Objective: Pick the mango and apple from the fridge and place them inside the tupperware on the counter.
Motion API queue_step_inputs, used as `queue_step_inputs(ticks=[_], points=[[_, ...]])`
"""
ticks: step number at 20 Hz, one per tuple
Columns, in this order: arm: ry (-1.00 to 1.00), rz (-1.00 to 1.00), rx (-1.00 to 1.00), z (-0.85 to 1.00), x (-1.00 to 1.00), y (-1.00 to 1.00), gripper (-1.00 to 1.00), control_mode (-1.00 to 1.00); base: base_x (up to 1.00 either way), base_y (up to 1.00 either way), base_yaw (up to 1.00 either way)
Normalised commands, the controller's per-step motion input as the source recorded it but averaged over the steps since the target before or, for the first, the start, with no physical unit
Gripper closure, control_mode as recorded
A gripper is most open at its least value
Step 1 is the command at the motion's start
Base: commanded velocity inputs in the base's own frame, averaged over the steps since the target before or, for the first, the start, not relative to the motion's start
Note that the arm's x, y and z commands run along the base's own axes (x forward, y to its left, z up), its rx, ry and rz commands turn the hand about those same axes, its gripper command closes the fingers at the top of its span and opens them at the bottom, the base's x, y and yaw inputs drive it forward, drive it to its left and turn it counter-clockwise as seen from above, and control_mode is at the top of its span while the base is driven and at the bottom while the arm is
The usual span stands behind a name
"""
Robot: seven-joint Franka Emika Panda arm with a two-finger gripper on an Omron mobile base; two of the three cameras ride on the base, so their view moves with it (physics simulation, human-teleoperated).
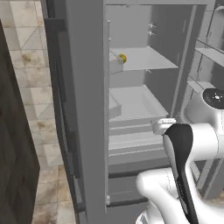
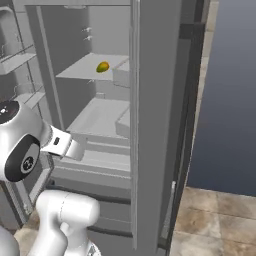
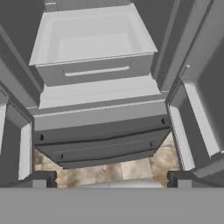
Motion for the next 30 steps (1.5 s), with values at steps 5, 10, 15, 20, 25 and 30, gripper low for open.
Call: queue_step_inputs(ticks=[5, 10, 15, 20, 25, 30], points=[[0.00, 0.00, 0.00, 0.00, 0.00, 0.00, -1.00, 1.00, 0.56, 0.11, -0.07], [0.00, 0.00, 0.00, 0.00, 0.00, 0.00, -1.00, 1.00, 0.70, 0.16, 0.00], [0.00, 0.00, 0.00, 0.00, 0.00, 0.00, -1.00, 1.00, 0.78, 0.09, 0.00], [0.00, 0.00, 0.00, 0.00, 0.00, 0.00, -1.00, 1.00, 0.70, 0.00, 0.00], [0.00, 0.02, 0.02, 0.00, 0.06, 0.00, -1.00, -1.00, 0.41, 0.00, 0.01], [-0.01, 0.16, 0.04, 0.43, 0.26, 0.02, -1.00, -1.00, 0.00, 0.00, 0.00]])
